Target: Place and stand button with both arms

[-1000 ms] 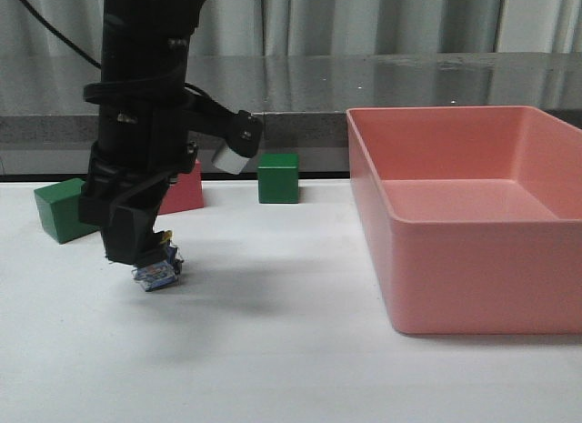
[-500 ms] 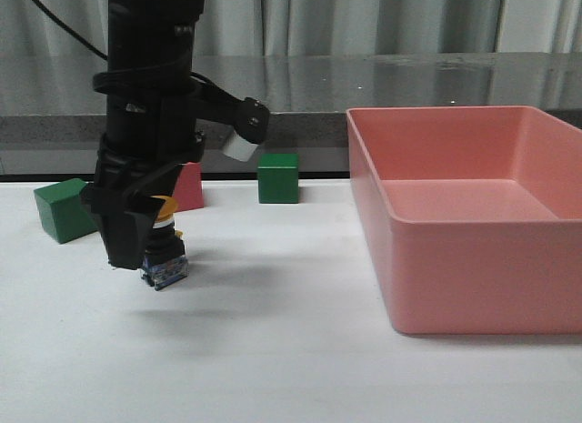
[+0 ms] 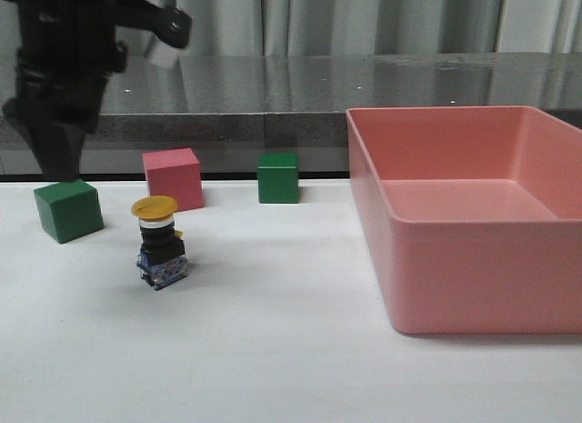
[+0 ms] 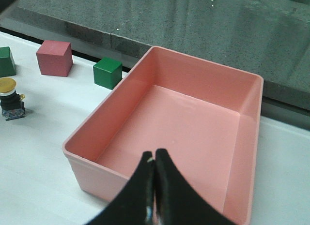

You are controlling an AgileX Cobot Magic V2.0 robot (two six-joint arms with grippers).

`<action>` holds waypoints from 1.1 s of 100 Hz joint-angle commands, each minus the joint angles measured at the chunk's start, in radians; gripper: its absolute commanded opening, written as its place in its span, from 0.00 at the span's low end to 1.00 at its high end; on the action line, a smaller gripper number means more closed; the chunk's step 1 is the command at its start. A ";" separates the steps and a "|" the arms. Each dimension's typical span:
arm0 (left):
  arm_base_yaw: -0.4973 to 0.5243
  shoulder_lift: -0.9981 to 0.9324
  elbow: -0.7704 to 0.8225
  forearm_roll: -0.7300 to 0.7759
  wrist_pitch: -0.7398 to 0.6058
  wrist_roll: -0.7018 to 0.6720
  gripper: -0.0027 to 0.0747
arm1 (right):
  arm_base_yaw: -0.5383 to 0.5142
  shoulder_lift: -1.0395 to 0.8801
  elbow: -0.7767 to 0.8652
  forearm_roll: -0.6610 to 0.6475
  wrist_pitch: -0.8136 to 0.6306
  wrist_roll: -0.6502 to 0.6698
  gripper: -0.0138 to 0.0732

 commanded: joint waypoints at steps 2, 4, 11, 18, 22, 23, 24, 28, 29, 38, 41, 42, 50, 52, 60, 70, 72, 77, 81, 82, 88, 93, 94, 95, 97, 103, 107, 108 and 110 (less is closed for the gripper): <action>0.047 -0.120 -0.026 0.013 0.060 -0.096 0.65 | -0.007 0.001 -0.027 0.014 -0.060 0.002 0.09; 0.059 -0.134 -0.026 0.009 0.060 -0.114 0.60 | -0.007 0.001 -0.027 0.014 -0.060 0.002 0.09; 0.102 -0.181 -0.026 -0.024 0.052 -0.149 0.42 | -0.007 0.001 -0.027 0.014 -0.060 0.002 0.09; 0.155 -0.229 -0.026 -0.086 0.002 -0.179 0.21 | -0.007 0.001 -0.027 0.014 -0.060 0.002 0.09; 0.183 -0.254 -0.026 -0.137 -0.041 -0.201 0.07 | -0.007 0.001 -0.027 0.014 -0.060 0.002 0.09; 0.195 -0.265 -0.026 -0.147 -0.059 -0.201 0.05 | -0.007 0.001 -0.027 0.014 -0.060 0.002 0.09; 0.200 -0.270 -0.026 -0.169 -0.068 -0.205 0.03 | -0.007 0.001 -0.027 0.014 -0.060 0.002 0.09; 0.238 -0.299 -0.026 -0.233 -0.117 -0.207 0.01 | -0.007 0.001 -0.027 0.014 -0.060 0.002 0.09; 0.244 -0.304 -0.026 -0.261 -0.125 -0.207 0.01 | -0.007 0.001 -0.027 0.014 -0.060 0.002 0.09; 0.321 -0.370 -0.007 -0.434 -0.233 -0.201 0.01 | -0.007 0.001 -0.027 0.014 -0.060 0.002 0.09; 0.346 -0.394 0.009 -0.475 -0.270 -0.194 0.01 | -0.007 0.001 -0.027 0.014 -0.060 0.002 0.09; 0.350 -0.406 0.014 -0.484 -0.289 -0.194 0.01 | -0.007 0.001 -0.027 0.014 -0.060 0.002 0.09; 0.386 -0.489 0.093 -0.555 -0.404 -0.189 0.01 | -0.007 0.001 -0.027 0.014 -0.060 0.002 0.09; 0.389 -0.505 0.120 -0.564 -0.423 -0.187 0.01 | -0.007 0.001 -0.027 0.014 -0.060 0.002 0.09; 0.391 -0.595 0.239 -0.579 -0.536 -0.187 0.01 | -0.007 0.001 -0.027 0.014 -0.060 0.002 0.09; 0.390 -0.733 0.424 -0.624 -0.660 -0.172 0.01 | -0.007 0.001 -0.027 0.014 -0.060 0.002 0.09; 0.390 -0.762 0.466 -0.643 -0.686 -0.161 0.01 | -0.007 0.001 -0.027 0.014 -0.060 0.002 0.09; 0.390 -0.831 0.567 -0.688 -0.750 -0.134 0.01 | -0.007 0.001 -0.027 0.014 -0.060 0.002 0.09; 0.390 -0.880 0.655 -0.726 -0.810 -0.106 0.01 | -0.007 0.001 -0.027 0.014 -0.060 0.002 0.09; 0.390 -0.900 0.670 -0.732 -0.820 -0.102 0.01 | -0.007 0.001 -0.027 0.014 -0.060 0.002 0.09; 0.390 -0.976 0.799 -0.782 -0.913 -0.088 0.01 | -0.007 0.001 -0.027 0.014 -0.060 0.002 0.09; 0.390 -1.049 0.893 -0.808 -0.974 -0.088 0.01 | -0.007 0.001 -0.027 0.014 -0.060 0.002 0.09; 0.390 -1.058 0.918 -0.816 -0.981 -0.088 0.01 | -0.007 0.001 -0.027 0.014 -0.060 0.002 0.09; 0.390 -1.076 0.942 -0.822 -0.995 -0.088 0.01 | -0.007 0.001 -0.027 0.014 -0.060 0.002 0.09; 0.390 -1.095 0.965 -0.828 -1.007 -0.088 0.01 | -0.007 0.001 -0.027 0.014 -0.060 0.002 0.09; 0.390 -1.176 1.047 -0.848 -1.048 -0.088 0.01 | -0.007 0.001 -0.027 0.014 -0.060 0.002 0.09; 0.390 -1.229 1.097 -0.871 -1.075 -0.088 0.01 | -0.007 0.001 -0.027 0.014 -0.060 0.002 0.09; 0.390 -1.247 1.110 -0.882 -1.083 -0.088 0.01 | -0.007 0.001 -0.027 0.014 -0.060 0.002 0.09; 0.390 -1.263 1.122 -0.893 -1.091 -0.088 0.01 | -0.007 0.001 -0.027 0.014 -0.059 0.002 0.09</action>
